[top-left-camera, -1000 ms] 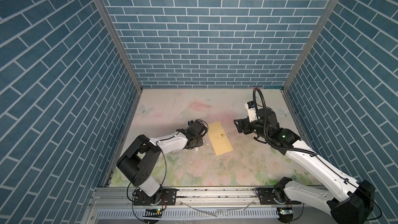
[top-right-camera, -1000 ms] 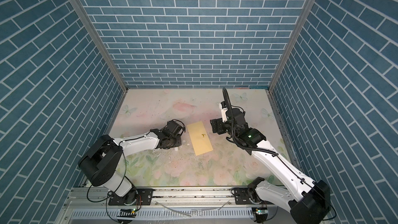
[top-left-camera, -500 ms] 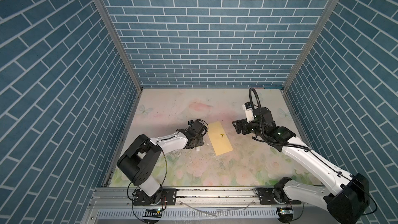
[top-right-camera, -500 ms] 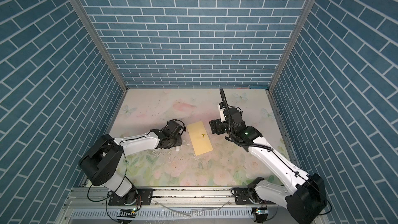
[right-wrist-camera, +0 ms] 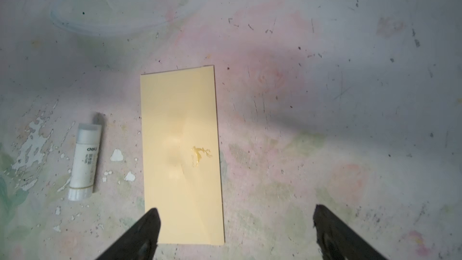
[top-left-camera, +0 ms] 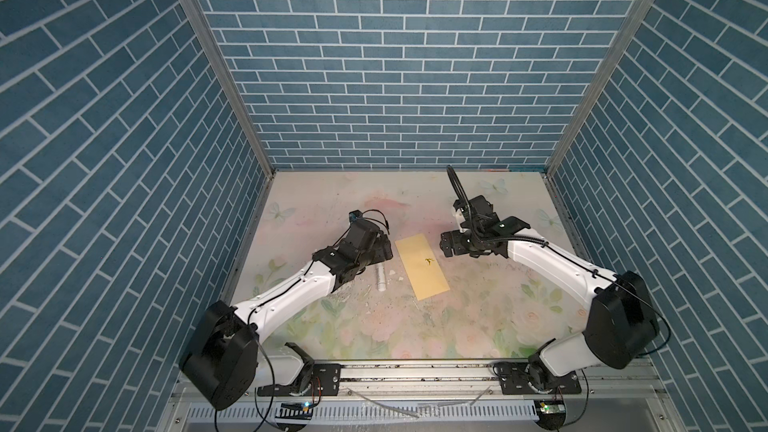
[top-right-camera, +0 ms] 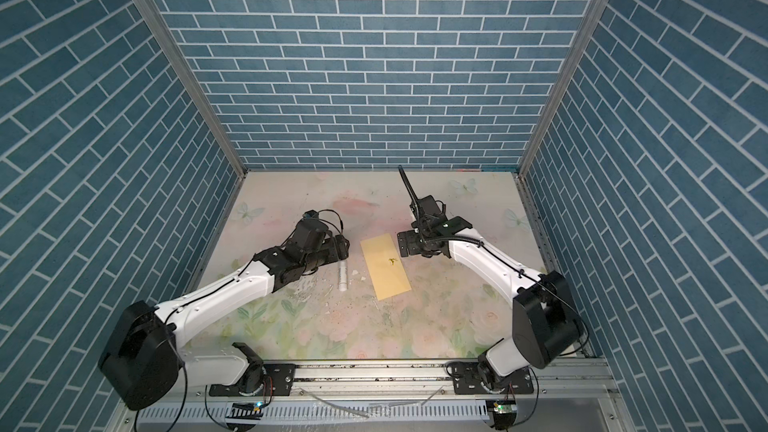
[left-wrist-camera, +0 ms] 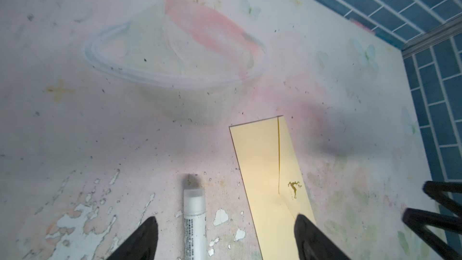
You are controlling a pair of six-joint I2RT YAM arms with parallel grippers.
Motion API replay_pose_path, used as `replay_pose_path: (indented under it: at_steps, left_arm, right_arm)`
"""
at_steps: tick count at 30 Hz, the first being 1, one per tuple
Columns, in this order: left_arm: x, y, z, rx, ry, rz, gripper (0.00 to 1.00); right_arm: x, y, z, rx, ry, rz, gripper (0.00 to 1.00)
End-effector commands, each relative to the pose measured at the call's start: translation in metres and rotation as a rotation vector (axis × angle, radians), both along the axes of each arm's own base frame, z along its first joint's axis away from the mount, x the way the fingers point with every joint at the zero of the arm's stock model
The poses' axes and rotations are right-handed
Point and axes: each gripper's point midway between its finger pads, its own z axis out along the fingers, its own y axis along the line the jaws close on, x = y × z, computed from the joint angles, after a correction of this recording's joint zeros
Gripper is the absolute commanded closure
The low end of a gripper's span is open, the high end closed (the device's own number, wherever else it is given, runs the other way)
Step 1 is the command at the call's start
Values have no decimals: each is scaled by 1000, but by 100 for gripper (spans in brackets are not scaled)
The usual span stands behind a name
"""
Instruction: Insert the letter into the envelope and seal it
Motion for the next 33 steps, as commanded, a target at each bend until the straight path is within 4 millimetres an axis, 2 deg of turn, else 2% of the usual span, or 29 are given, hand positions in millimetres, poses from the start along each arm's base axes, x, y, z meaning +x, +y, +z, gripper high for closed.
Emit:
replay_pose_path:
  at_steps: [1,6,8,10,11,14,21,22,23,25,33]
  left_arm:
    - [-3,27,-3,28,-8,38,7]
    - [-5,63,0,33,-26,113,0]
    - [-7,74,2,34,-33,138,0]
    - [-7,81,8,27,-51,155,0]
    - [-11,86,0,35,-36,161,1]
    - [-14,93,-3,35,-35,178,0]
    - [-17,96,-7,33,-30,185,0]
    - [-17,96,-8,33,-26,184,0]
    - [-18,96,-9,32,-26,184,0]
    - [-18,96,-9,34,-24,185,0]
    - [-21,99,-11,38,-21,189,0]
  right_arm:
    - [6,21,7,-120,-43,56,3]
    - [22,60,-10,-245,-50,103,3]
    - [26,77,-19,-268,-50,124,3]
    - [28,91,-28,-281,-44,146,3]
    - [30,97,-32,-289,-43,153,3]
    - [30,112,-43,-308,-41,179,3]
    - [34,129,-65,-344,-38,208,3]
    - [35,133,-62,-336,-45,212,3]
    - [35,134,-77,-358,-26,221,3]
    - [36,139,-82,-363,-26,229,3]
    - [44,143,-98,-420,-27,231,3]
